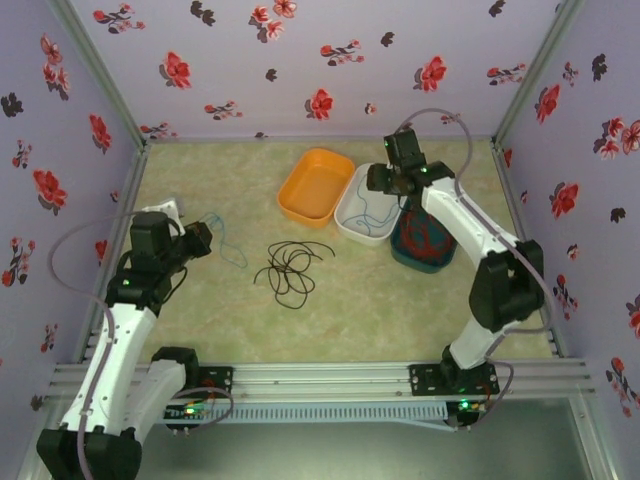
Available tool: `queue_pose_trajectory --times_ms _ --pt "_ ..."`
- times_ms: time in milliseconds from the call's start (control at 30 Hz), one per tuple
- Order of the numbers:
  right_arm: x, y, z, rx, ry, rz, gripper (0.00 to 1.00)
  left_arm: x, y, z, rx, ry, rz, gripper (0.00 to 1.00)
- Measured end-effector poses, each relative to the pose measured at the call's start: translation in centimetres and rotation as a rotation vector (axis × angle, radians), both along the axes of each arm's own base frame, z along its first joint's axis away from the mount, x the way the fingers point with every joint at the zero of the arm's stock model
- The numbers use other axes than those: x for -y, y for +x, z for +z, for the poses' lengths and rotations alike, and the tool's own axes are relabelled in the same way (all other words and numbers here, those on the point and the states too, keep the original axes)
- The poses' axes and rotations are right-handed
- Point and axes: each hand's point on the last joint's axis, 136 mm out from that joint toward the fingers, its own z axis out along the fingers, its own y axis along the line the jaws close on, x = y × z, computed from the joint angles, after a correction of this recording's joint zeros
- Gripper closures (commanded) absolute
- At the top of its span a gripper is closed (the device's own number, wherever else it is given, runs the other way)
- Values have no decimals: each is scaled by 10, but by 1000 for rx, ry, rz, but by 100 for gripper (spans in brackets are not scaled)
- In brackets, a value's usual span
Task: Untangle the cables
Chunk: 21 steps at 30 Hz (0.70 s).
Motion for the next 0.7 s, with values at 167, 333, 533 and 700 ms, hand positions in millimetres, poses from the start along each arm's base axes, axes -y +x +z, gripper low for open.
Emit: queue_pose_trajectory --times_ms 167,333,533,700 --pt "-36 -28 23 77 111 133 40 14 2 8 7 3 -84 100" --pt "-78 -56 40 132 183 284 41 37 0 14 0 17 -203 100" --pt "-130 -90 44 144 263 462 45 69 -4 15 -17 47 -348 100" --pt "-157 -108 46 149 311 531 49 82 -3 4 -58 52 -393 100"
